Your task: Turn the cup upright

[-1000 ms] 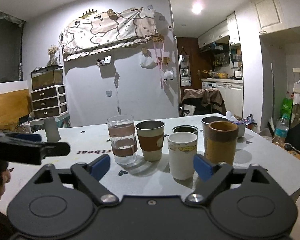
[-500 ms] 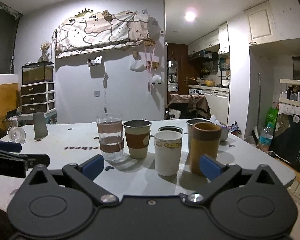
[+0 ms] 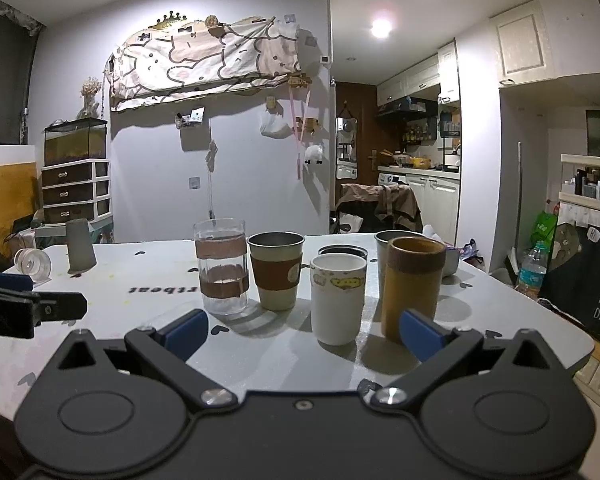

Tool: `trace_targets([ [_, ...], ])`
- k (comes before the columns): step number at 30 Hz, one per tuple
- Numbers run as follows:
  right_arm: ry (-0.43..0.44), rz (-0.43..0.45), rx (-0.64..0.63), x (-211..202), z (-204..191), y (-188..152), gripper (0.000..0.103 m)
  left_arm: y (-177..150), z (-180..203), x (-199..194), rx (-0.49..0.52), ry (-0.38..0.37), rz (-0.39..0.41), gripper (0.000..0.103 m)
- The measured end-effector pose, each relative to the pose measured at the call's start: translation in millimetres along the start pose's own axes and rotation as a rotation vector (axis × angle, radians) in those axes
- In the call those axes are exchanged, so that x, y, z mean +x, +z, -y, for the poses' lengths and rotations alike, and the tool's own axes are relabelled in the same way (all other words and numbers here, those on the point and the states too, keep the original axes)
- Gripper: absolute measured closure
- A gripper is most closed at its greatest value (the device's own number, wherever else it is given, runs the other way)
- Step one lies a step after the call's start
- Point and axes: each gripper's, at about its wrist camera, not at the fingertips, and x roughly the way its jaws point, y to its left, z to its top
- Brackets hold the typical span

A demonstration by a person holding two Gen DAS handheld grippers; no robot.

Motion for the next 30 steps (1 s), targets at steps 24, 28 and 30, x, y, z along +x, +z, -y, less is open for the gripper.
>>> trace_targets([
  [24,0.0,-0.001,0.0,0.5,-0.7,-1.4,0.0,0.1,-0.1,-0.8,-0.002,-0.001,0.001,0.0],
  [28,0.0,-0.001,0.0,0.5,-0.7,-1.2,0.0,0.1,0.0,-0.9,-0.003,-0.001,0.001,0.0],
  [30,0.0,-0.001,0.0,0.2,-1.0,-1.3,0.0,-0.1,0.1,-0.9,-0.003,-0.002,0.001,0.0],
])
